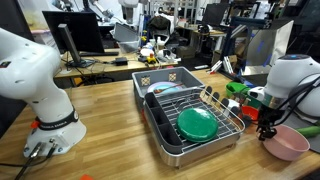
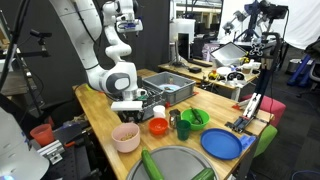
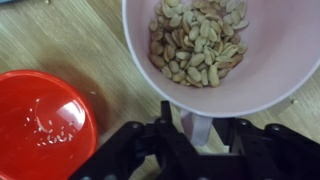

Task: Move the pink mug to the left

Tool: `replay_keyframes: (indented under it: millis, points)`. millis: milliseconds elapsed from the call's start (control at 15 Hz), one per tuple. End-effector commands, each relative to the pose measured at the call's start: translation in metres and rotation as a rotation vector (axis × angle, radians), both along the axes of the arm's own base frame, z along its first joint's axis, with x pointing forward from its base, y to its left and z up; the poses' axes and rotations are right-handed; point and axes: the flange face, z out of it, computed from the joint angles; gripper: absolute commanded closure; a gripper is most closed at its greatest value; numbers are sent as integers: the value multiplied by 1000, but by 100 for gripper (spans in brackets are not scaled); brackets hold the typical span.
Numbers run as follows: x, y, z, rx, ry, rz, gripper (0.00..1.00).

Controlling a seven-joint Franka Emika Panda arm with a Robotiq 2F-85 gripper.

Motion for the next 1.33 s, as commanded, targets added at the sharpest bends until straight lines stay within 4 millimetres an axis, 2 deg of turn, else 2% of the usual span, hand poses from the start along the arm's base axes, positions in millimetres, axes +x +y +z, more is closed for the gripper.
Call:
replay_keyframes:
  millis: [0,200,667,867,1133,1267]
  points:
    - [2,-6,-3,11,-11,-10,84]
    - [1,-10,-2,11,-9,-17,100]
    - [-16,-9,22,-28,-52,90,97]
    - [-34,4,43,-42,-100,203,97]
    - [-60,34,72,-18,-201,307,97]
    - [-75,46,76,14,-218,320,97]
